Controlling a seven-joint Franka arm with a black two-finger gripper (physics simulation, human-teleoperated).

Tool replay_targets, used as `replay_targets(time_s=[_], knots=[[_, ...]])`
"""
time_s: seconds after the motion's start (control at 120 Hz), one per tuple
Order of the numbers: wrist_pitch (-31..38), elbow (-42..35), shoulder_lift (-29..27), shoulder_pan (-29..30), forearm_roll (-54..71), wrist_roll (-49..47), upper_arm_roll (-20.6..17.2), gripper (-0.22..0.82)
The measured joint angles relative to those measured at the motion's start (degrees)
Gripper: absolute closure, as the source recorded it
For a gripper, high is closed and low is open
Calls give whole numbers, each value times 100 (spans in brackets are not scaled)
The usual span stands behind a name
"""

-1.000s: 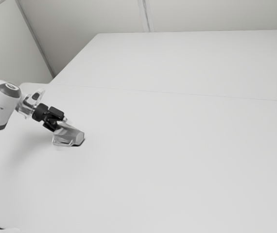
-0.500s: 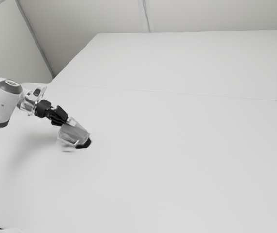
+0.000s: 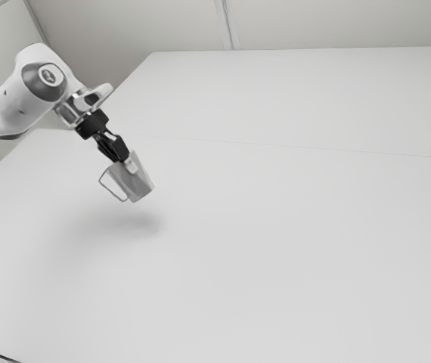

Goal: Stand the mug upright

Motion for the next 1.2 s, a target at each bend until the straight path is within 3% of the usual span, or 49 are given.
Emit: replay_targets(time_s=[0.108,0.308,0.625,0.95,1.2], knots=[[6,-330,-488,-731,571,-332,225,75],[253,-1227,-1368,-1635,1345,-1034,234,75],[1770,-2774,-2156,-1433,1876,-2070,-307,74],[3581,-3846,-2195,-1425,2115,-2806,-449,74],[4344,-4091,-2096,-1432,2635,-3272,-450,74]])
